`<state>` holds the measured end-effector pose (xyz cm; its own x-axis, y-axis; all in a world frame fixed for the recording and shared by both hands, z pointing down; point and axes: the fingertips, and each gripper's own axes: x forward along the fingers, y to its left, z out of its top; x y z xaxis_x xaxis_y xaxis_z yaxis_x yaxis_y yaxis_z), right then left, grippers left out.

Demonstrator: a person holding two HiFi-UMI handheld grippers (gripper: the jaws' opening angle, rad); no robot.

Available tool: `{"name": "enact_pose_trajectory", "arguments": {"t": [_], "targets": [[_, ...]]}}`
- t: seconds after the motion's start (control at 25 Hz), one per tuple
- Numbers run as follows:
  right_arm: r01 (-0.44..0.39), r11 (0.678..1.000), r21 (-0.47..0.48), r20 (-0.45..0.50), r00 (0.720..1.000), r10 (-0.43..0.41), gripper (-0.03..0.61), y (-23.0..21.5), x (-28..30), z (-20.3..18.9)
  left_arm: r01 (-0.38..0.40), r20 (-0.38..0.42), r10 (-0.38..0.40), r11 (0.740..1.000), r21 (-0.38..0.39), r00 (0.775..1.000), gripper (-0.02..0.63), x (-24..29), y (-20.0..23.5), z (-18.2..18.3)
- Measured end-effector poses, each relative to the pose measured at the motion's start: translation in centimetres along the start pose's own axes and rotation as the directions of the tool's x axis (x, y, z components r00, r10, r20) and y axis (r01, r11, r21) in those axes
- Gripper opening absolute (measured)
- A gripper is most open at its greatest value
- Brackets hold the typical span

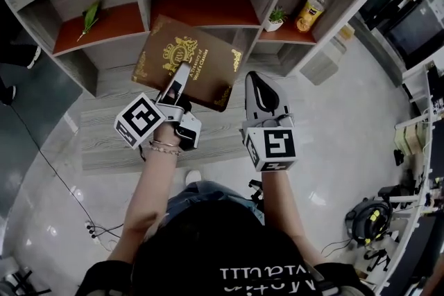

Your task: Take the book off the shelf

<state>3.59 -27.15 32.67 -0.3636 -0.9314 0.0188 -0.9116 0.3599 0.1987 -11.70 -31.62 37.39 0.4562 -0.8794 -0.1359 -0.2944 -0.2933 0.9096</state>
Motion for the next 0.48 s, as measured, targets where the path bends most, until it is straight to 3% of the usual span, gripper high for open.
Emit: {"name": "enact_pose_trajectory", "arguments": {"t": [0.24,0.48], "targets": [[-0.026,1.000,-0.006,-0.004,1.000,0.026,0.015,0.6,-0.2,0.4,-0.014,-0.011,0.016,0.990,0.139,1.000,0.231,-1.2,-0.8,-0.2],[-0.043,0.999,-0.011,-0.005,0.999,0.043,0.015,0.8,-0.7,0.7,-0.045,0.006,0.045,0.958,0.285,0.999,0.230,-2.5,-1.5,0.2]]}}
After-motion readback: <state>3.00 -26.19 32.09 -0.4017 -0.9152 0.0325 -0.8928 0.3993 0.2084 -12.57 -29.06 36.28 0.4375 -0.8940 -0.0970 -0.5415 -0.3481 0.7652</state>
